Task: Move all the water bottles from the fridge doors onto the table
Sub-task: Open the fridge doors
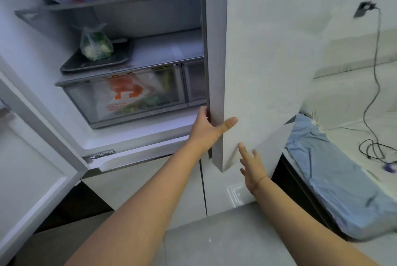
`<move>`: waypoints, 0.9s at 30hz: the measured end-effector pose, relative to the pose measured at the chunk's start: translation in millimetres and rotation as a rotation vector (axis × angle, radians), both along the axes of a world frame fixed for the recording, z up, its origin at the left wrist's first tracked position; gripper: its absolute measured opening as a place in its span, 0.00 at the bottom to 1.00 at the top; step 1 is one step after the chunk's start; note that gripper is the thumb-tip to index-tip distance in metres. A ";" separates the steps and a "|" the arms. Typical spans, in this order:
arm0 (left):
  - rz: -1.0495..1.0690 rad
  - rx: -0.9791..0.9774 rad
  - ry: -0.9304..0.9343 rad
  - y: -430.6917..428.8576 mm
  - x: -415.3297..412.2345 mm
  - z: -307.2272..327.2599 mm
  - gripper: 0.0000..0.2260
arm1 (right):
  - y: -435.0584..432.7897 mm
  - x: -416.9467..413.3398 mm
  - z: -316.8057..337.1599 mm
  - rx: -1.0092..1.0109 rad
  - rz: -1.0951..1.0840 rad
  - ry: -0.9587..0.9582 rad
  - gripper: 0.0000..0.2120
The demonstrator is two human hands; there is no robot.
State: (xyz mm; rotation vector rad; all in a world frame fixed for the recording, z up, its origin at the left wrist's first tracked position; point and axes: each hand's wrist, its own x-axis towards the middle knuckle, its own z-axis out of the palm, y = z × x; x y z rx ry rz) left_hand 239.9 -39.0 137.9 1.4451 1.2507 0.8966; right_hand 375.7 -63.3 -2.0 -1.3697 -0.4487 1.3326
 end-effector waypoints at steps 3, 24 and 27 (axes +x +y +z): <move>-0.047 0.027 0.064 -33.3 4.6 1.8 0.31 | -39.1 1.7 22.4 0.152 0.001 -0.239 0.39; -0.023 0.560 0.038 -103.5 102.2 76.8 0.29 | -188.4 115.2 78.7 0.301 -0.295 -0.615 0.23; -0.039 0.673 0.056 -95.2 128.3 101.9 0.29 | -190.8 139.7 91.9 0.315 -0.356 -0.732 0.33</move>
